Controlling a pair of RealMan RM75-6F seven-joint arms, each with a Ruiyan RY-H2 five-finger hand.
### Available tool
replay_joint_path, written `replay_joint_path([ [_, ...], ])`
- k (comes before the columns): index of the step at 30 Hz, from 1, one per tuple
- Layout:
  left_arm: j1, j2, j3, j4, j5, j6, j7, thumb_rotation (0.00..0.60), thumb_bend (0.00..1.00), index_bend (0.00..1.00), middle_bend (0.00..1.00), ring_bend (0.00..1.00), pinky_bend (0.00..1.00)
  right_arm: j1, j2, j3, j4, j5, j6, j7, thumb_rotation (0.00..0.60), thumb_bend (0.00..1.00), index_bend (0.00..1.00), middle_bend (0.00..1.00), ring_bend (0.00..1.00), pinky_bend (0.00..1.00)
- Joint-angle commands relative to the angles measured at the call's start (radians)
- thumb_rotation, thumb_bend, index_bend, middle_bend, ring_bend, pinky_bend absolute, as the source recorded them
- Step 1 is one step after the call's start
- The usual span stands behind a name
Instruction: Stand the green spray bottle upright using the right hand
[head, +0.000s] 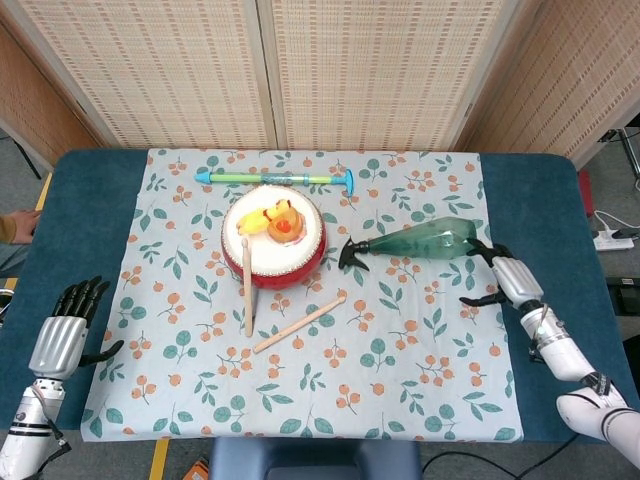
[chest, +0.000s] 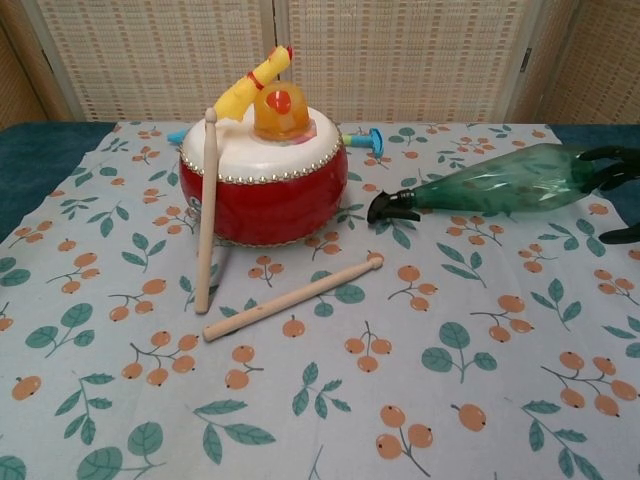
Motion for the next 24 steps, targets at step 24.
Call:
replay_joint_path([
  [24,-0.002,0.010,0.002,-0.013,0.022,0.015,-0.021,0.600,0.16,0.00,0.00,0.00,0.06,0.014,0.259,0.184,-0.559,0.207,0.127,-0.646,0.600,0.03,0.24,0.27,0.15,0.00],
])
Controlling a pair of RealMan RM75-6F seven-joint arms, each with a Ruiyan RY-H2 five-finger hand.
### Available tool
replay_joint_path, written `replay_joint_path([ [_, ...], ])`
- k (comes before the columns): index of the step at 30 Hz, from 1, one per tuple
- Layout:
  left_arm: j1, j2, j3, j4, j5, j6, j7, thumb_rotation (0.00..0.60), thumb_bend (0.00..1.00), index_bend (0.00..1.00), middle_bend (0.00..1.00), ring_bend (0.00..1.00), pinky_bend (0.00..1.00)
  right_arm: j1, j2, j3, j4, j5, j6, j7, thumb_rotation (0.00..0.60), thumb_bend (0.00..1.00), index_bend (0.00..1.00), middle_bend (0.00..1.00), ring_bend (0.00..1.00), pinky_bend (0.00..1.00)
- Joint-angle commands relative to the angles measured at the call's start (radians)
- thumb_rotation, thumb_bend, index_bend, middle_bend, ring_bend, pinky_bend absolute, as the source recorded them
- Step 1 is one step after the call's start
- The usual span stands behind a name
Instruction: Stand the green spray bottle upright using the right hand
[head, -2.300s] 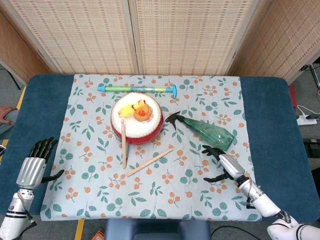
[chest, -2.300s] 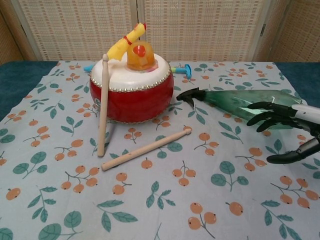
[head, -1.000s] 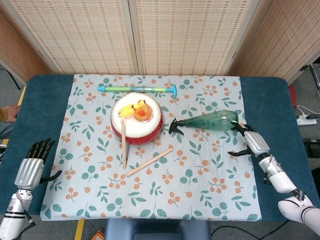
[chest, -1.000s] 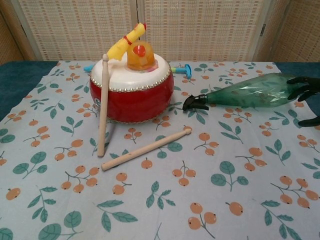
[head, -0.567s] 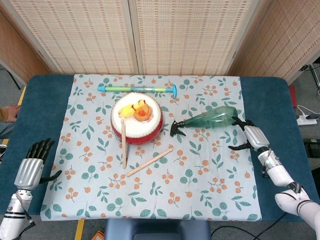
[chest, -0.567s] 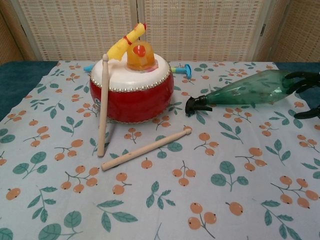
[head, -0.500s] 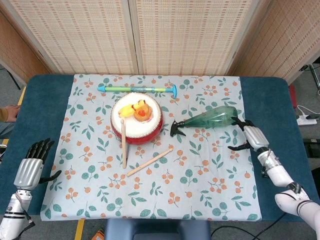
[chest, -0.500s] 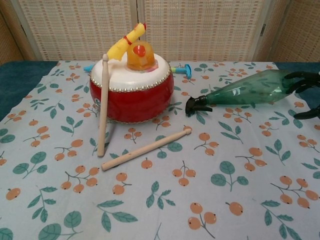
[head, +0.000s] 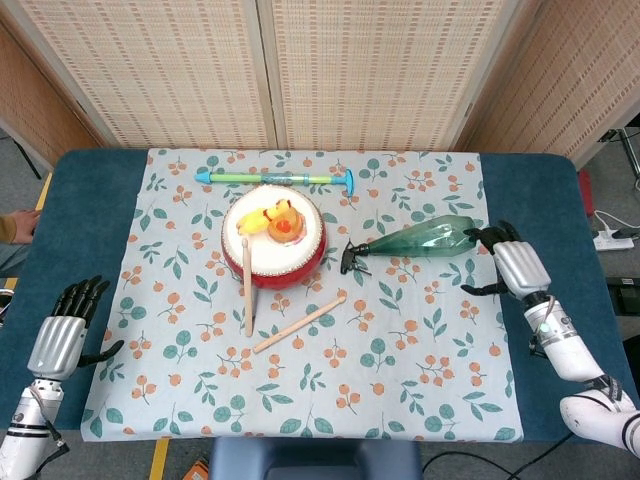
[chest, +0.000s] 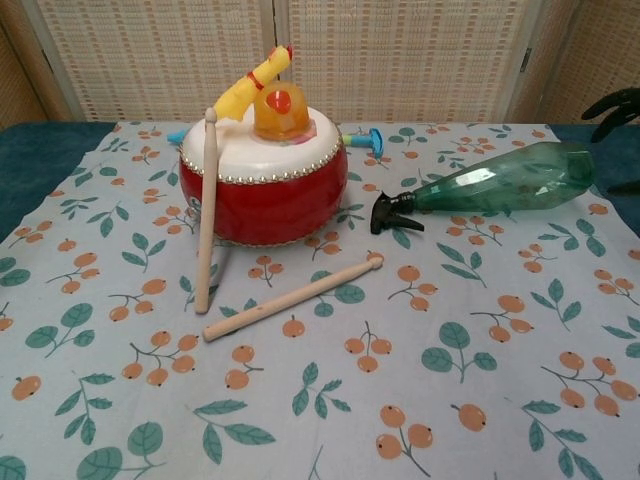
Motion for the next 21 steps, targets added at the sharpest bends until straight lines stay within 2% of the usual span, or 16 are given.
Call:
replay_joint_path([
  [1,-0.003,0.001,0.000,-0.005,0.005,0.002,0.000,0.600,0.16,0.00,0.00,0.00,0.06,0.043,0.046,0.090,-0.159,0.099,0.011,-0.198,0.600,0.03,0.24,0.27,0.15,0.00],
  [6,-0.010,0.001,0.004,-0.005,0.004,-0.017,-0.006,0.600,0.16,0.00,0.00,0.00,0.06,0.139,-0.047,0.131,-0.119,0.146,-0.026,-0.369,0.600,0.03,0.24,0.27,0.12,0.00],
  [11,-0.012,0.000,0.005,0.007,0.001,-0.024,-0.020,0.600,0.16,0.00,0.00,0.00,0.06,0.245,-0.151,0.165,-0.035,0.247,-0.125,-0.501,0.600,0.03,0.23,0.27,0.11,0.00],
  [16,-0.011,0.000,0.003,0.022,-0.004,-0.027,-0.047,0.600,0.16,0.00,0.00,0.00,0.06,0.339,-0.241,0.154,0.088,0.321,-0.222,-0.644,0.600,0.03,0.23,0.27,0.10,0.00],
  [21,-0.015,-0.003,0.005,0.038,-0.007,-0.039,-0.063,0.600,0.16,0.00,0.00,0.00,0.06,0.398,-0.313,0.131,0.183,0.371,-0.293,-0.723,0.600,0.03,0.23,0.27,0.09,0.00],
])
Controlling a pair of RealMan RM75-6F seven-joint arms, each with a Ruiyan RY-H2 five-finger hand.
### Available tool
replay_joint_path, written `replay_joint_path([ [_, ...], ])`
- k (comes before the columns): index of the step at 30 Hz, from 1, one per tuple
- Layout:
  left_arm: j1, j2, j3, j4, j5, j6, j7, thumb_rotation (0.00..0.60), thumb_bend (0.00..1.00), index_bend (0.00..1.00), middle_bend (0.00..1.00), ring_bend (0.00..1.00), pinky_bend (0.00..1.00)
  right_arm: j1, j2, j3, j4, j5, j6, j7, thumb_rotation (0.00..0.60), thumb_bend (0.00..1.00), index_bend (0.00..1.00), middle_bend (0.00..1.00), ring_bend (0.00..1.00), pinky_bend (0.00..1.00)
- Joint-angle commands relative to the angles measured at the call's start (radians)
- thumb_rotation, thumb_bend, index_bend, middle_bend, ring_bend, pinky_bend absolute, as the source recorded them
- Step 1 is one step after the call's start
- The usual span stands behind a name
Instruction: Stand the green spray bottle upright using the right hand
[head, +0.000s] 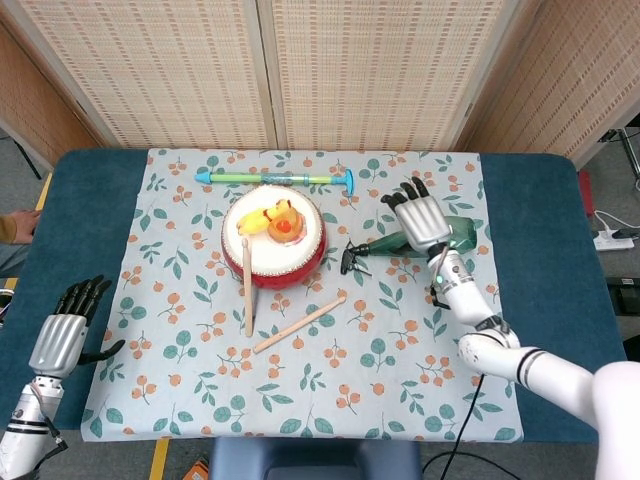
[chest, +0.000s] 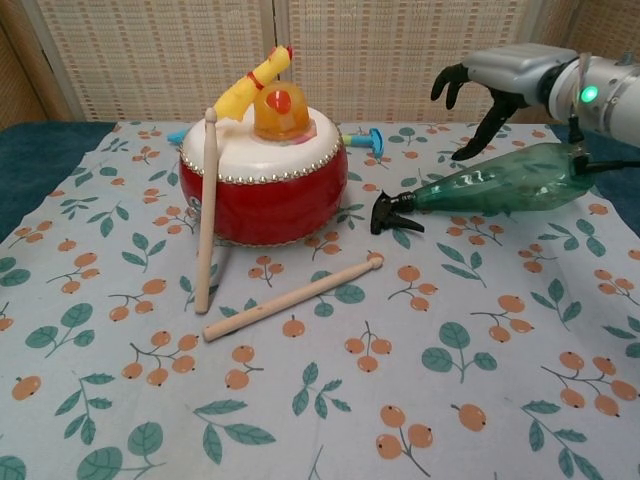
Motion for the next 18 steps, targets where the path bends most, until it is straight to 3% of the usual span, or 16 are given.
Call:
replay_joint_path([
  [1,-0.004,-0.003,0.001,0.008,-0.003,-0.010,-0.006,0.600,0.16,0.00,0.00,0.00,0.06,0.044,-0.055,-0.027,0.070,0.043,-0.058,-0.084,0.600,0.03,0.23,0.27,0.08,0.00],
  [10,-0.007,-0.009,0.001,0.024,-0.006,-0.018,-0.017,0.600,0.16,0.00,0.00,0.00,0.06,0.098,-0.121,-0.068,0.162,0.142,-0.115,-0.230,0.600,0.03,0.25,0.28,0.08,0.00],
  [18,-0.010,-0.012,-0.001,0.028,-0.009,-0.022,-0.017,0.600,0.16,0.00,0.00,0.00,0.06,0.114,-0.180,-0.088,0.252,0.164,-0.141,-0.244,0.600,0.03,0.28,0.30,0.08,0.00],
])
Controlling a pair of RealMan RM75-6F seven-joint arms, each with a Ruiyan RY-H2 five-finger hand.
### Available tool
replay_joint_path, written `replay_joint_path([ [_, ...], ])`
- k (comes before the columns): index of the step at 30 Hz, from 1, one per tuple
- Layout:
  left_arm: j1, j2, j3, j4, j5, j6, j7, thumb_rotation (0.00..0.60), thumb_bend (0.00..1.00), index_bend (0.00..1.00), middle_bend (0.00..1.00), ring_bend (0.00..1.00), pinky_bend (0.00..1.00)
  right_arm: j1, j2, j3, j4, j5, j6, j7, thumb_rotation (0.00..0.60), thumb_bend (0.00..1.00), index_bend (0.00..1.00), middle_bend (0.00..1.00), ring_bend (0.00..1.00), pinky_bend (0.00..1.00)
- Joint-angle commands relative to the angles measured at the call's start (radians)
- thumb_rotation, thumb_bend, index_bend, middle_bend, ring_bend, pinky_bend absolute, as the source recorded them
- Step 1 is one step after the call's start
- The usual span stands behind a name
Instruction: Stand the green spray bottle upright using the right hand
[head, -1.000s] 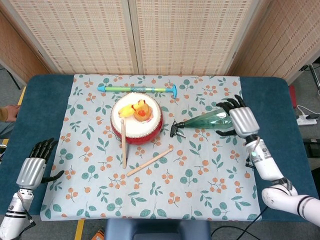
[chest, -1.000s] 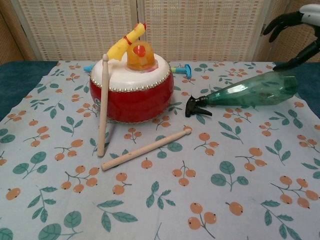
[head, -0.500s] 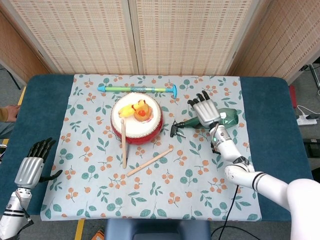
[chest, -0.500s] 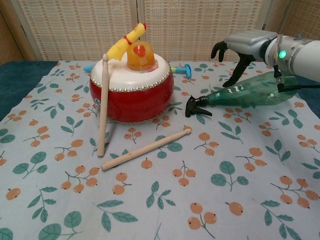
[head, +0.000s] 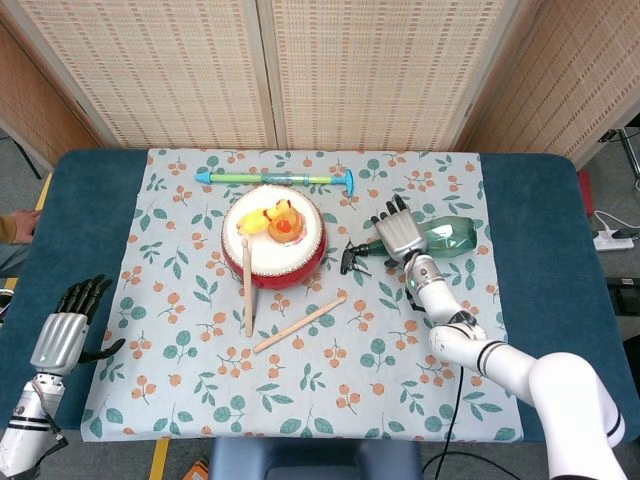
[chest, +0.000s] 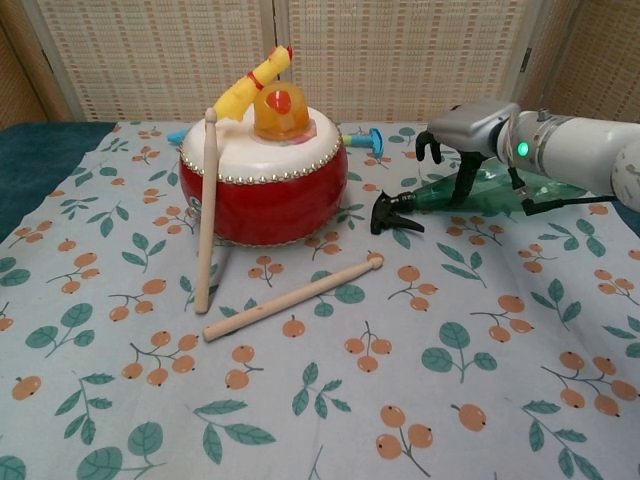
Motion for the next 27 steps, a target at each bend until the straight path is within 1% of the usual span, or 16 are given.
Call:
replay_joint_path([
  [1,0.000,-0.001,0.000,0.001,-0.001,-0.001,0.000,0.600,0.16,0.00,0.00,0.00,0.06,0.007,-0.030,-0.008,0.044,0.000,-0.013,0.007,0.600,0.03,0.29,0.30,0.08,0.00],
  [6,-0.002,-0.003,0.000,0.006,-0.004,-0.008,-0.005,0.600,0.16,0.00,0.00,0.00,0.06,0.014,-0.066,-0.012,0.103,-0.017,-0.021,0.025,0.600,0.03,0.36,0.32,0.08,0.00],
  [13,-0.002,-0.003,0.000,0.008,-0.005,-0.007,-0.007,0.600,0.16,0.00,0.00,0.00,0.06,0.026,-0.106,-0.007,0.164,-0.042,-0.034,0.054,0.600,0.03,0.38,0.34,0.09,0.00],
  [16,-0.002,-0.003,0.001,0.010,-0.005,-0.008,-0.011,0.600,0.16,0.00,0.00,0.00,0.06,0.029,-0.123,-0.006,0.187,-0.056,-0.030,0.060,0.600,0.03,0.41,0.36,0.11,0.00],
  [19,-0.003,-0.002,0.002,0.009,-0.002,-0.008,-0.015,0.600,0.16,0.00,0.00,0.00,0.06,0.031,-0.140,-0.004,0.210,-0.064,-0.023,0.060,0.600,0.04,0.47,0.41,0.16,0.00],
  [22,-0.004,-0.001,0.006,0.005,0.002,-0.010,-0.016,0.600,0.16,0.00,0.00,0.00,0.06,0.031,-0.152,-0.001,0.231,-0.067,-0.021,0.055,0.600,0.05,0.52,0.46,0.22,0.04],
  [27,-0.003,0.000,0.007,0.006,0.003,-0.007,-0.019,0.600,0.16,0.00,0.00,0.00,0.06,0.028,-0.165,0.002,0.258,-0.076,-0.017,0.050,0.600,0.09,0.57,0.49,0.25,0.06],
])
